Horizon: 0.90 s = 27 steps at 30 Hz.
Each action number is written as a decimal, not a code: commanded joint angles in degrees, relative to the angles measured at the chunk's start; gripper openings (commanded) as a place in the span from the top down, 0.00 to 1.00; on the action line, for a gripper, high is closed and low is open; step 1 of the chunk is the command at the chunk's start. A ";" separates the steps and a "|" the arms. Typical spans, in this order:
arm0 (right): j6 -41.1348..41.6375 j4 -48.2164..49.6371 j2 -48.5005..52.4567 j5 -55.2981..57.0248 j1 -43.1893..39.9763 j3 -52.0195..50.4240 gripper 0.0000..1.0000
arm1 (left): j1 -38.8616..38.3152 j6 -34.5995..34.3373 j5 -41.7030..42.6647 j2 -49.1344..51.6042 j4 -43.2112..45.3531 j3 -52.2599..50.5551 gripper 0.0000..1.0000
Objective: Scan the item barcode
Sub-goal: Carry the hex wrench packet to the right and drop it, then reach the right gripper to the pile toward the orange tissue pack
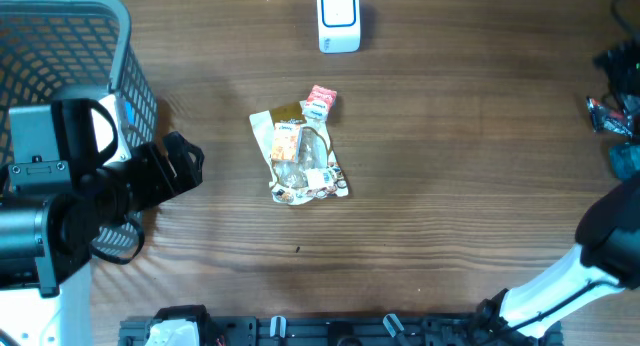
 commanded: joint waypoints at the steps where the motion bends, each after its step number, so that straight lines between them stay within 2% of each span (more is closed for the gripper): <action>1: -1.25 -0.13 -1.62 -23.32 6.32 1.05 0.17 | -0.26 0.74 -0.11 0.15 0.15 0.52 0.00; 3: -1.33 -1.36 -1.62 -26.18 11.21 0.59 0.05 | -0.26 0.74 -0.11 0.15 0.15 0.52 0.00; 5: -3.43 -2.01 -1.62 -26.08 16.74 0.00 0.00 | -0.26 0.74 -0.11 0.15 0.15 0.52 0.00; 9: -1.99 0.74 -1.49 -18.93 30.36 -2.62 0.00 | -0.26 0.74 -0.11 0.15 0.15 0.52 0.00; 12: 6.71 3.69 -1.09 -5.51 40.54 -5.64 0.00 | -0.26 0.74 -0.11 0.15 0.15 0.52 0.00; 16: 14.47 8.11 2.25 3.96 50.80 -6.93 0.04 | -0.26 0.72 -0.11 0.15 0.15 0.52 0.00; 21: 21.55 11.85 8.26 5.11 56.28 -6.95 0.09 | -0.26 0.74 -0.11 0.15 0.15 0.52 0.00; 23: 24.59 11.65 10.71 5.07 57.00 -6.95 0.16 | -0.26 0.74 -0.11 0.15 0.15 0.52 0.00; 25: 24.94 11.30 12.15 5.05 57.02 -6.95 0.28 | -0.26 0.74 -0.09 0.15 0.15 0.52 0.00; 27: 24.90 10.95 12.74 5.07 57.02 -7.06 0.30 | -0.26 0.74 -0.11 0.15 0.15 0.52 0.00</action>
